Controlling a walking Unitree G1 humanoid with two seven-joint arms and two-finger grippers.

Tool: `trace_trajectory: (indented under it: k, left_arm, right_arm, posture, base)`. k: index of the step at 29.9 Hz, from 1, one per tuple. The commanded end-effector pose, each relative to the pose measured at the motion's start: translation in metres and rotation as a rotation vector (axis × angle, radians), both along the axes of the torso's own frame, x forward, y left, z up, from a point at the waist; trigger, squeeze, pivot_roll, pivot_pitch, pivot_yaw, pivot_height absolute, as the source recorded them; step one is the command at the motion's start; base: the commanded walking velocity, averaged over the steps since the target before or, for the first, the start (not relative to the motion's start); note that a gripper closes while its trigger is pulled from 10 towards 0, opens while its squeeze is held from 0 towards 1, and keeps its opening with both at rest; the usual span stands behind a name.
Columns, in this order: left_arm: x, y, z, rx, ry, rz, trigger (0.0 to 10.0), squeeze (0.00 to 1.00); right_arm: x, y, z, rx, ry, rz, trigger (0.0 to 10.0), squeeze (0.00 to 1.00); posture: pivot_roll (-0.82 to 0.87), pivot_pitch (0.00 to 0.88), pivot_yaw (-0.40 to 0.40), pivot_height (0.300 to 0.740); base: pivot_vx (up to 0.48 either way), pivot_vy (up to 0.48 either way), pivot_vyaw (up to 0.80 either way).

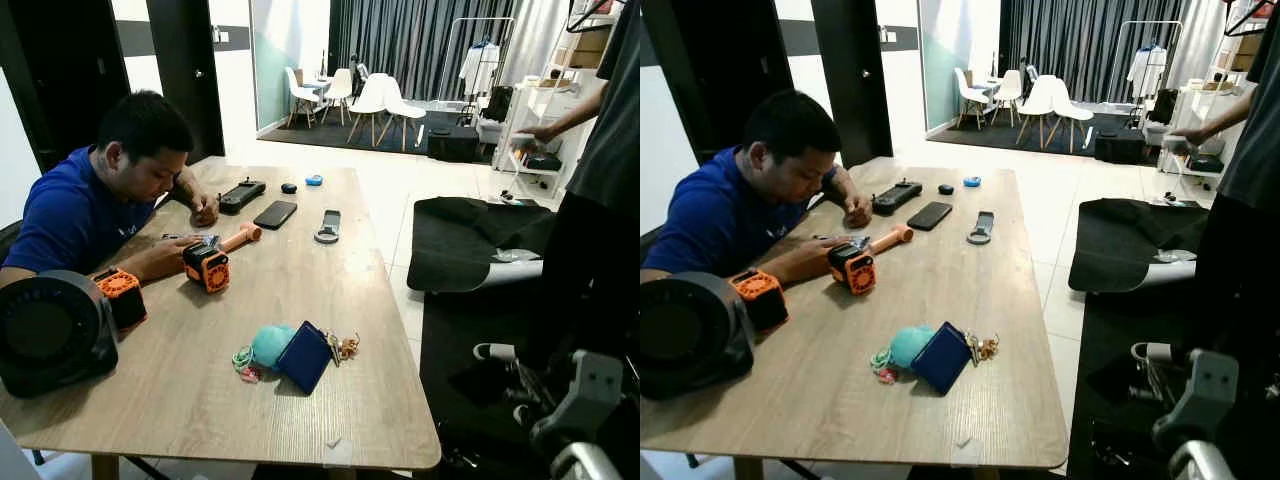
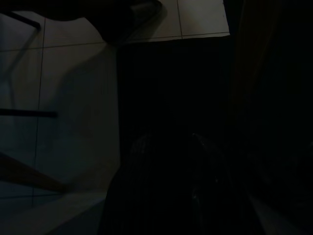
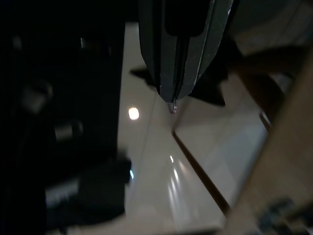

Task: Hang keys on a hook

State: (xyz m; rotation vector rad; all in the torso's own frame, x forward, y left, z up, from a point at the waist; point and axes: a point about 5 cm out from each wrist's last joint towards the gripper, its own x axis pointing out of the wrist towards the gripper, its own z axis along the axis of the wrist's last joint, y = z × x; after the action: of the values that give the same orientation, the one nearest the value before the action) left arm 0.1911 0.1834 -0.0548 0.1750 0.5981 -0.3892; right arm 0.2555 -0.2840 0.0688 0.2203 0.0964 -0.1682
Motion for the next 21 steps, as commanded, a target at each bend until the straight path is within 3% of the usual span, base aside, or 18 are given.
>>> trace_trajectory:
  k: [1,5,12,13,18,19,21]
  left_arm:
    - [-0.003,0.005,-0.001,0.019,0.010,-0.003,10.0,0.00]
    - [-0.003,0.003,-0.002,0.018,0.017,-0.005,10.0,0.00]
    - [-0.001,-0.002,-0.003,0.013,0.020,0.000,10.0,0.00]
    - [-0.001,-0.002,-0.003,0.013,0.020,0.000,10.0,0.00]
    - [0.009,0.006,-0.001,-0.034,0.013,0.225,10.0,0.00]
    - [0.009,0.007,-0.002,-0.030,0.029,0.241,10.0,0.00]
    - [0.009,0.007,-0.003,-0.027,0.041,0.249,10.0,0.00]
  right_arm:
    - [-0.003,-0.002,-0.005,0.002,0.010,-0.022,0.0,0.00]
    - [-0.028,0.010,-0.062,-0.004,0.246,0.002,0.0,0.00]
    - [-0.070,0.030,-0.119,0.092,0.501,-0.078,0.0,0.00]
    - [-0.070,0.030,-0.119,0.092,0.501,-0.078,0.0,0.00]
    - [-0.077,0.046,-0.134,0.120,0.578,-0.073,0.0,0.00]
    - [-0.077,0.048,-0.135,0.121,0.588,-0.070,0.5,0.00]
    - [-0.077,0.049,-0.136,0.122,0.594,-0.069,0.5,0.00]
  posture:
    - [0.06,0.032,0.001,0.740]
    - [0.06,0.029,0.003,0.740]
    - [0.06,0.022,0.005,0.740]
    - [0.06,0.022,0.005,0.740]
    - [0.06,0.016,0.019,0.740]
    - [0.06,0.013,0.021,0.740]
    - [0.06,0.013,0.021,0.740]
  base:
    - [0.000,0.000,0.00]
    - [0.000,0.000,0.00]
    - [0.000,0.000,0.00]
    - [0.000,0.000,0.00]
    - [0.000,0.000,0.00]
    - [0.000,0.000,0.00]
    - [0.000,0.000,0.00]
